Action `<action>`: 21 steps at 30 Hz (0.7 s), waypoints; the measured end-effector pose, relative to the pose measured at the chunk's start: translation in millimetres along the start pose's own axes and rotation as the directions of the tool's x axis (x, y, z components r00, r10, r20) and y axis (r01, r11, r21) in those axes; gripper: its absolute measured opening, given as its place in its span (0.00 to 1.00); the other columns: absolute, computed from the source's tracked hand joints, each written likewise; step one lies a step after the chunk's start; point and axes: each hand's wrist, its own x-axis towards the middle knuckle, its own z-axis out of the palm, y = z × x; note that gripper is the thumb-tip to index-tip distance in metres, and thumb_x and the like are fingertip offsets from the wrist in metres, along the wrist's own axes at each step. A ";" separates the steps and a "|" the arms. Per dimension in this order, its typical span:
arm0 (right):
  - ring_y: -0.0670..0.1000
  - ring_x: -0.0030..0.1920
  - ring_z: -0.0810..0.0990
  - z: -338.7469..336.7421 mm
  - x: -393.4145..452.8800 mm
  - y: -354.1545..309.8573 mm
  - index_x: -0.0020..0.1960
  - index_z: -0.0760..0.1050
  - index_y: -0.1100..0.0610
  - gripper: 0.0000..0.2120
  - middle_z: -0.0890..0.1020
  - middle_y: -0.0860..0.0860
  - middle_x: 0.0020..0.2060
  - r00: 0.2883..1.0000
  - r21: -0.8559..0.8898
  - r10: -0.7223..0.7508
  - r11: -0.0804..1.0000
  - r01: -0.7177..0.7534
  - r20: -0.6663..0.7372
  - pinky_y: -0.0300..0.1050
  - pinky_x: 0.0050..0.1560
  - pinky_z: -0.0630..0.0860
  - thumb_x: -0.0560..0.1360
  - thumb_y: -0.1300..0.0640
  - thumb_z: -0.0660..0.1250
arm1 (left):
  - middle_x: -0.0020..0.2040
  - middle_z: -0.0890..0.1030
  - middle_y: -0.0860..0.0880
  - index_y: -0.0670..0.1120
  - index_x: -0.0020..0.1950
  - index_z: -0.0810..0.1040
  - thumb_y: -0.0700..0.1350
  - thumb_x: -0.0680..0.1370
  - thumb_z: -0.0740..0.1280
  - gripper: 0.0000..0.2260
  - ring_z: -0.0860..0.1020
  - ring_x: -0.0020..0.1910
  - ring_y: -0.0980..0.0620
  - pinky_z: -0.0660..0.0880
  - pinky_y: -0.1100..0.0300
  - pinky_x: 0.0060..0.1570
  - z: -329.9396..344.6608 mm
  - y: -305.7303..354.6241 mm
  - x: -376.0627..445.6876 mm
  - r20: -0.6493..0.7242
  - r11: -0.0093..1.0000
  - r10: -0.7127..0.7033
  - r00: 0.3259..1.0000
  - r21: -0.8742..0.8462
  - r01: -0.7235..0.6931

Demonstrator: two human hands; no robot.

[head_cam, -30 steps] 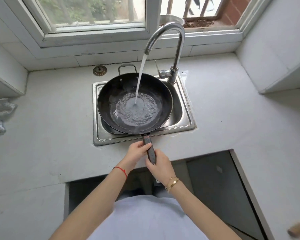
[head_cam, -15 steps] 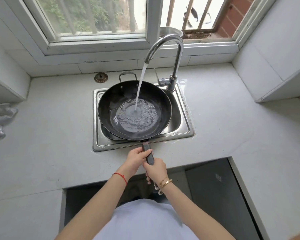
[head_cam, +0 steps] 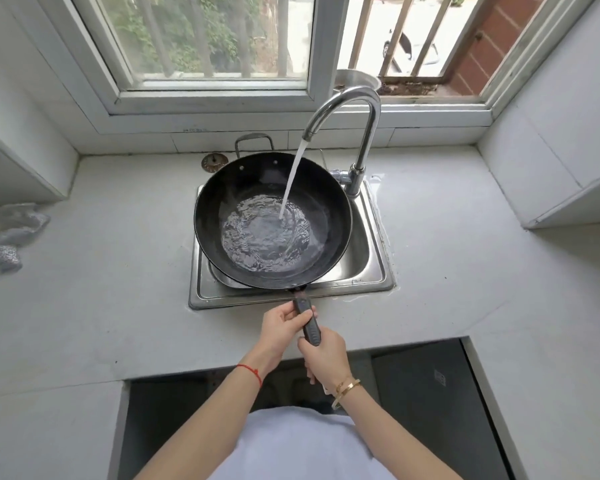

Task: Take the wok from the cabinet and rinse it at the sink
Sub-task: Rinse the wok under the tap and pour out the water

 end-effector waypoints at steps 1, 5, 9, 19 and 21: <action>0.50 0.19 0.73 -1.7 -0.3 -0.2 0.37 0.71 0.57 0.08 0.75 0.55 0.26 1.000 0.034 0.005 0.999 -0.005 0.022 0.40 0.19 0.71 0.75 0.61 0.63 | 0.49 0.85 0.42 0.41 0.50 0.82 0.32 0.75 0.70 0.07 0.82 0.51 0.47 0.78 0.54 0.58 0.7 -0.3 0.5 -0.029 0.999 0.024 0.999 0.031 -0.023; 0.51 0.18 0.71 -5.4 -2.9 -5.2 0.34 0.69 0.59 0.11 0.73 0.54 0.22 0.995 0.155 -0.003 0.988 -0.013 0.100 0.40 0.19 0.69 0.75 0.63 0.63 | 0.47 0.85 0.43 0.39 0.51 0.82 0.32 0.73 0.72 0.08 0.82 0.43 0.56 0.78 0.69 0.44 3.6 3.8 1.3 -0.142 0.991 0.080 0.987 0.116 -0.064; 0.53 0.18 0.71 -9.4 -2.7 -16.9 0.30 0.70 0.59 0.14 0.73 0.54 0.21 0.992 0.154 -0.007 0.988 -0.012 0.127 0.41 0.20 0.69 0.74 0.63 0.63 | 0.47 0.84 0.42 0.35 0.53 0.82 0.32 0.73 0.72 0.09 0.82 0.41 0.56 0.79 0.69 0.42 2.3 10.2 2.6 -0.167 0.994 0.068 0.984 0.092 -0.053; 0.52 0.19 0.74 -11.3 -10.1 -24.7 0.33 0.71 0.59 0.11 0.75 0.58 0.26 0.998 -0.089 -0.058 0.994 0.060 0.022 0.41 0.19 0.72 0.74 0.62 0.60 | 0.46 0.85 0.44 0.37 0.52 0.82 0.33 0.78 0.66 0.06 0.83 0.47 0.51 0.80 0.63 0.48 3.9 11.7 -5.0 -0.008 0.986 -0.065 0.998 -0.153 0.063; 0.53 0.21 0.75 -11.1 -10.6 -21.4 0.34 0.71 0.59 0.10 0.75 0.58 0.27 0.998 -0.103 -0.066 0.993 0.065 -0.003 0.42 0.19 0.73 0.74 0.62 0.60 | 0.47 0.86 0.45 0.36 0.56 0.81 0.33 0.78 0.66 0.08 0.84 0.48 0.52 0.80 0.62 0.49 3.7 9.6 -3.8 0.032 0.981 -0.077 0.997 -0.177 0.081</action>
